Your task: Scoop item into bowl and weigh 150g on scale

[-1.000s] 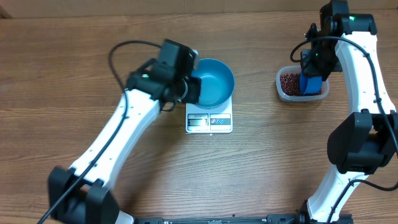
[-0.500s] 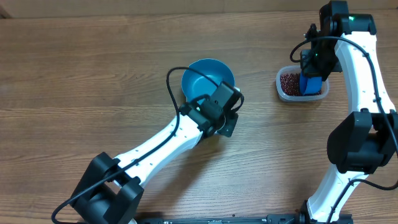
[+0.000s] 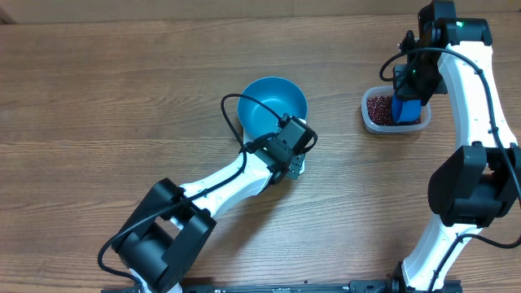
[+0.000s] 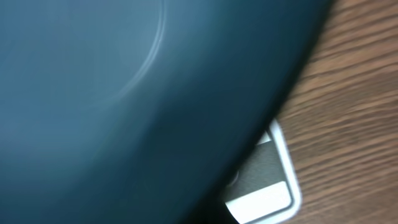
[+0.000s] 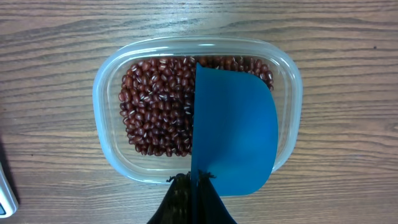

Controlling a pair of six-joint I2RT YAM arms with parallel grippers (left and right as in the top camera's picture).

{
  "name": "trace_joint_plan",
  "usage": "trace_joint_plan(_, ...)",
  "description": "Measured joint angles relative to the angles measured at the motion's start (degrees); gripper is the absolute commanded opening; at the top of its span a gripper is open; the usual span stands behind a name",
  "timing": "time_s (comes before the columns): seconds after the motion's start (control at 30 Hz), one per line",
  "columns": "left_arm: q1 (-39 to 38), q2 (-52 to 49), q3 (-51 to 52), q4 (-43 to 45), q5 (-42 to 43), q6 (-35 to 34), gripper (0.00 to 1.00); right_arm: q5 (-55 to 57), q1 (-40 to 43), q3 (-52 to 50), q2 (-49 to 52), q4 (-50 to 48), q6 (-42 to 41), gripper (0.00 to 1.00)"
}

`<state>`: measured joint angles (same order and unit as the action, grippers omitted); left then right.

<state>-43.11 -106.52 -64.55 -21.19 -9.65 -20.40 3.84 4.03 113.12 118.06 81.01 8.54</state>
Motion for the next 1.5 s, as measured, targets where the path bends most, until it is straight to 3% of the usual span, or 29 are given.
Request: trace_joint_plan(1.5,0.11,-1.51,0.26,0.50,-3.52,-0.68,0.04,0.00,0.00,0.00,0.09,-0.02,0.02,0.04)
